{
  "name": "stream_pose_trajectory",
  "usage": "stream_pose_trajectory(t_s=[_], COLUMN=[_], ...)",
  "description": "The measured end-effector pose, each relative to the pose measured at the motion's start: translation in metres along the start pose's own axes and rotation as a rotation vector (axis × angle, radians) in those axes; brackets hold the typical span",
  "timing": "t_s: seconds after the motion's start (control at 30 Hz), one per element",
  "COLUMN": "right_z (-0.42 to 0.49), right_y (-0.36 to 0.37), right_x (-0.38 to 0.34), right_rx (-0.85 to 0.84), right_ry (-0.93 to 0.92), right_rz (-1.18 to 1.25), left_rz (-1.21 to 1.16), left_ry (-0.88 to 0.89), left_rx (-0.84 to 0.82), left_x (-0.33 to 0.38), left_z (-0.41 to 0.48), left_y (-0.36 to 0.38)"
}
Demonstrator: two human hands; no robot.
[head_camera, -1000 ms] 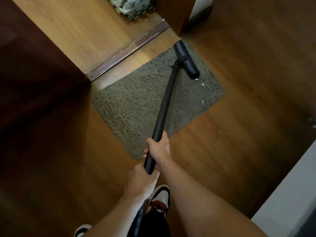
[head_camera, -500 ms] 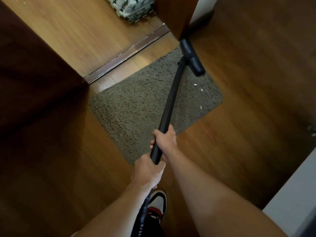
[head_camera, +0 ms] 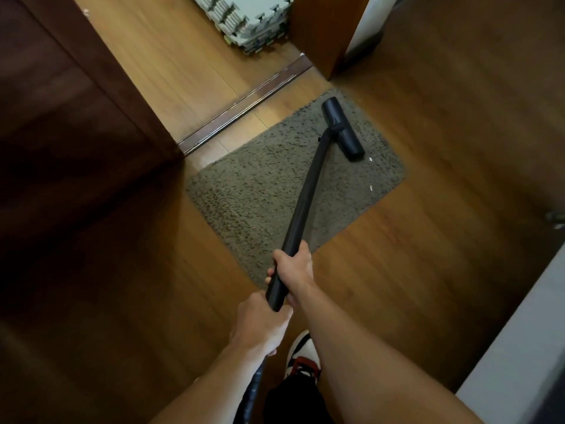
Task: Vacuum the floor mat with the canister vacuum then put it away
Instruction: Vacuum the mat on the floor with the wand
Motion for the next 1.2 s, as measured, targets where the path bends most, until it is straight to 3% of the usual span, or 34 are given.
stream_pose_trajectory(t_s=[0.57,1.2], right_z=[-0.08,-0.016], right_y=[0.067,-0.028], right_x=[0.088,0.032], right_rx=[0.052,0.047], right_ry=[0.1,0.079], right_rz=[0.071,0.065], left_rz=[0.081,0.065], left_ry=[-0.049,-0.047], left_rx=[-0.1,-0.077], left_x=[-0.11,-0.015], left_z=[-0.043,-0.012], left_y=[-0.052,0.026])
Point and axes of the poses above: each hand's wrist, its own z-axis towards the middle knuckle, its own y-axis out of the palm, x = y × z, the point moved 4 cm from there along z, towards the middle knuckle, and after that the axes turned 1 degree about -y, right-handed, at the moved point
